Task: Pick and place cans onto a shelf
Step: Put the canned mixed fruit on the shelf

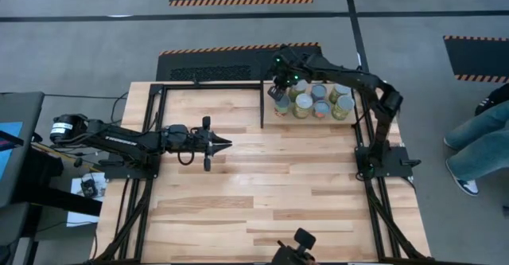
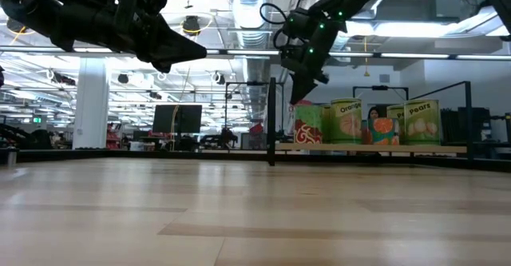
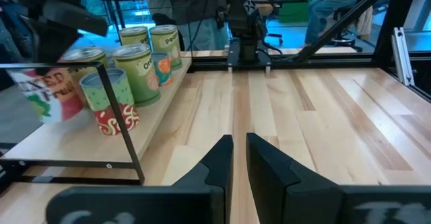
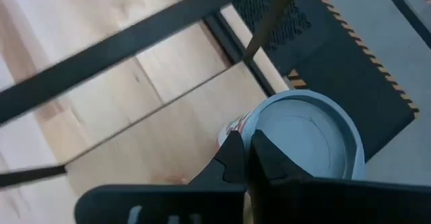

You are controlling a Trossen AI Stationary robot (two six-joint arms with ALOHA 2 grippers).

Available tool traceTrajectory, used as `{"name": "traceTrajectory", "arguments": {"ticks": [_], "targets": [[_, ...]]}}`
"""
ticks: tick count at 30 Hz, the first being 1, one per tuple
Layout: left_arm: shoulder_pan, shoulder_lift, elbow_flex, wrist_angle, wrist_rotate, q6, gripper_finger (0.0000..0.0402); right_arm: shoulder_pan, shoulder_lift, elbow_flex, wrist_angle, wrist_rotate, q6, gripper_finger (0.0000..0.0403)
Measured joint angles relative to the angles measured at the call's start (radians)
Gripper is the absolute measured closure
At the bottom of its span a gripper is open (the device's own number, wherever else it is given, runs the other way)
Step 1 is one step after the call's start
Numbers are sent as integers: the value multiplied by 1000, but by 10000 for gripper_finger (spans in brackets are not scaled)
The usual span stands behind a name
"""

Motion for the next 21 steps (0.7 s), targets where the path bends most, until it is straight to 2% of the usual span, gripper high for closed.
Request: {"name": "traceTrajectory", "arguments": {"ticks": [21], "targets": [[0, 0, 0, -2, 0, -5, 370, 2, 22, -1, -16, -3, 75, 389]]}}
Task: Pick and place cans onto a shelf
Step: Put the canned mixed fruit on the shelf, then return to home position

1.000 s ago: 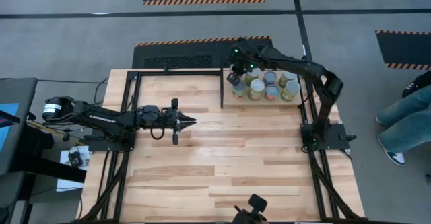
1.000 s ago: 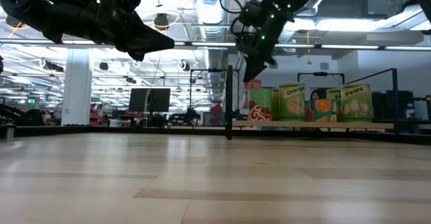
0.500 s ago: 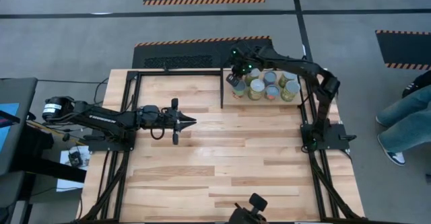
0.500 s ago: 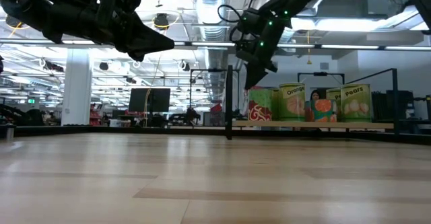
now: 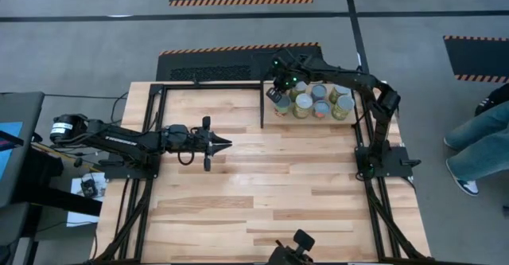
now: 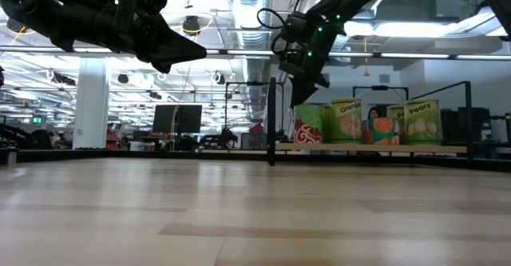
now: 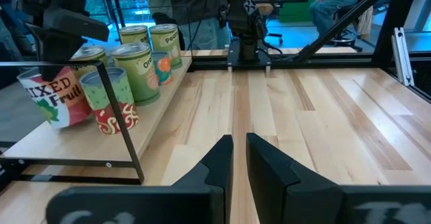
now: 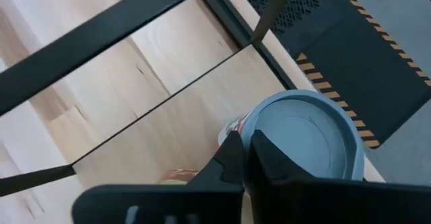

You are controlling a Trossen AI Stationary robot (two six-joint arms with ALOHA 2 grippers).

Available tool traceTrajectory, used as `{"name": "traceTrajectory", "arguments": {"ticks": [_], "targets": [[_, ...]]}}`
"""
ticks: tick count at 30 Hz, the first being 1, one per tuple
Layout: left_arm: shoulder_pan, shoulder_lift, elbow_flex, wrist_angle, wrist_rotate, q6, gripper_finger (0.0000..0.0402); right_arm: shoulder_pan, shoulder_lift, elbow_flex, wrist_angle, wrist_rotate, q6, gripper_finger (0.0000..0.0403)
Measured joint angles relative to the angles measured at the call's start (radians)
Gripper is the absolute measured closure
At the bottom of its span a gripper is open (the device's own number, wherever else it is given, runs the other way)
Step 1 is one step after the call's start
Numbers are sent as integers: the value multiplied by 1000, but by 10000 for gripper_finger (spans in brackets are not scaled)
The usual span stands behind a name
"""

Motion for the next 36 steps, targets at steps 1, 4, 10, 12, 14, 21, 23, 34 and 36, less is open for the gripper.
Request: {"name": "traceTrajectory", "arguments": {"ticks": [1, 4, 10, 12, 14, 21, 23, 34, 36], "targets": [[0, 0, 0, 0, 0, 0, 370, 2, 0, 0, 2, 0, 2, 386], [0, 0, 0, 0, 0, -6, 370, 7, 0, 0, 3, 1, 18, 380], [0, 0, 0, 0, 0, -14, 370, 9, 0, -6, -6, -1, 34, 381], [0, 0, 0, 0, 0, -14, 370, 14, -1, -19, 4, -1, 34, 383], [0, 0, 0, 0, 0, -14, 370, 12, -1, -23, 3, -7, 35, 383], [0, 0, 0, 1, 0, -14, 370, 15, -1, -26, 18, -21, 42, 345], [0, 0, 0, 1, 0, -14, 370, 15, -1, -26, 19, -22, 42, 332], [0, 0, 0, 1, 0, -14, 370, 16, -1, -26, 10, -22, 42, 286], [0, 0, 0, 1, 0, -14, 370, 16, -1, -26, 10, -22, 39, 285]]}}
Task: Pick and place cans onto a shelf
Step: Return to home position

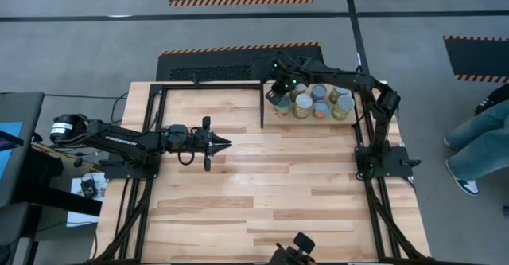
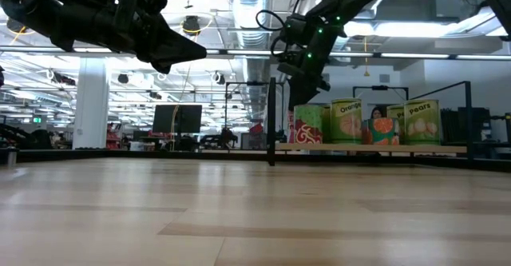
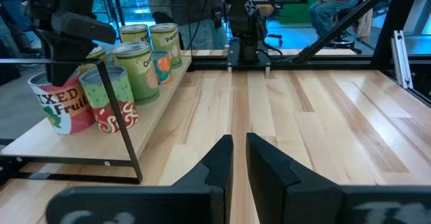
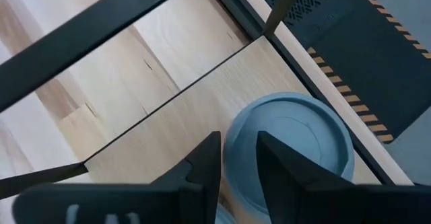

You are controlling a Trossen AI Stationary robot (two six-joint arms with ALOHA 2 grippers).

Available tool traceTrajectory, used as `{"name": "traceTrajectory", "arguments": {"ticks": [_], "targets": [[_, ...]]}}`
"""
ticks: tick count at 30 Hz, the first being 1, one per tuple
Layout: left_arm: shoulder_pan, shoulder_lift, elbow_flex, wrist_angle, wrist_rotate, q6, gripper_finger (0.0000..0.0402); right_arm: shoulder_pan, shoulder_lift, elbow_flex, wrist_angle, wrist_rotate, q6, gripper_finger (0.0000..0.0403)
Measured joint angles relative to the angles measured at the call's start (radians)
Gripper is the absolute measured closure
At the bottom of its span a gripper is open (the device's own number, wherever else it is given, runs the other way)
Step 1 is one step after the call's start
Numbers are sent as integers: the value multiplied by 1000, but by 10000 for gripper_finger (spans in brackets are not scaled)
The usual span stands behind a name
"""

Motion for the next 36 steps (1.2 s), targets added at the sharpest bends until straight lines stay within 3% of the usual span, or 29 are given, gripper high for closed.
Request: {"name": "traceTrajectory", "arguments": {"ticks": [8, 14, 17, 23, 31, 36], "targets": [[0, 0, 0, -8, 0, 0, 370, 1, -37, 0, -18, 6, -47, 308], [0, 0, 0, -8, 0, -13, 370, 56, -129, -1, -57, 121, -131, 365], [0, 0, 0, -8, 6, -11, 370, 101, -206, -44, 6, 130, -173, 394], [0, 0, 0, -8, 35, -24, 370, 179, -426, -361, 307, 106, -210, 381], [0, -12, 0, -10, 34, -21, 370, 304, -740, -861, 752, 43, -208, 397], [0, -59, -9, -5, 34, 1, 370, 404, -916, -1052, 863, 47, -169, 384]]}}
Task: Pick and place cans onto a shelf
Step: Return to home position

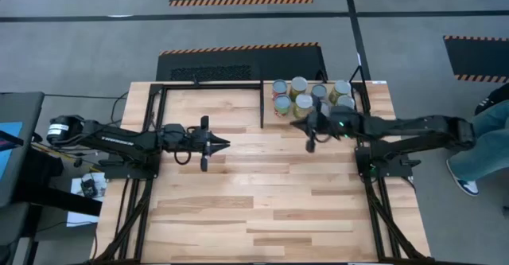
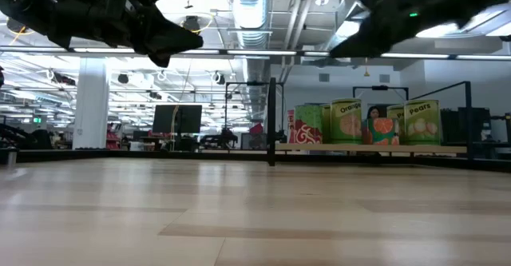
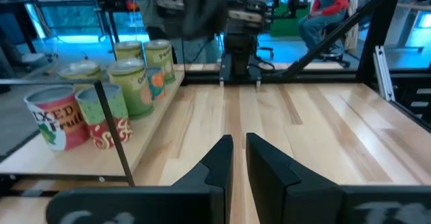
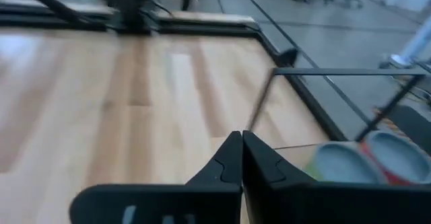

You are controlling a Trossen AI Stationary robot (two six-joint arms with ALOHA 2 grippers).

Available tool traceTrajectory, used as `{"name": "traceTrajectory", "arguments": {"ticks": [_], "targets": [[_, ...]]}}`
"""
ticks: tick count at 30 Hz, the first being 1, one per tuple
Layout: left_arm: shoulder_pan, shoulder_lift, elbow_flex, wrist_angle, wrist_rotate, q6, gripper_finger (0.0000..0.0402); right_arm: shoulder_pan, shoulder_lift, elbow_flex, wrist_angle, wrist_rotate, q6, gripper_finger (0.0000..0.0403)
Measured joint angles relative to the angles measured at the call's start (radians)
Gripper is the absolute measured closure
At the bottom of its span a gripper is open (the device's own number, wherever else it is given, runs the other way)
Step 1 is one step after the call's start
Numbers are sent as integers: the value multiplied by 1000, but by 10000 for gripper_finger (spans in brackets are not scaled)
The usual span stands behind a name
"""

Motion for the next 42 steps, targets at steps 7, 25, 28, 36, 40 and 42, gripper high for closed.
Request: {"name": "traceTrajectory", "arguments": {"ticks": [7, 25, 28, 36, 40, 42], "targets": [[3, -116, -71, -1, 0, -18, 370, 113, -204, -148, 10, 92, 35, 394], [15, -472, -174, -157, 0, -10, 370, 164, -669, -463, 127, 48, -3, 396], [15, -507, -174, -182, 0, -4, 370, 163, -754, -484, 107, 53, -5, 393], [15, -599, -174, -267, -8, 29, 370, 163, -971, -505, -63, 57, -8, 393], [15, -645, -213, -244, -8, 28, 370, 161, -968, -507, -88, 58, -4, 393], [18, -677, -261, -192, -8, 25, 370, 153, -969, -522, -85, 58, 10, 393]]}}
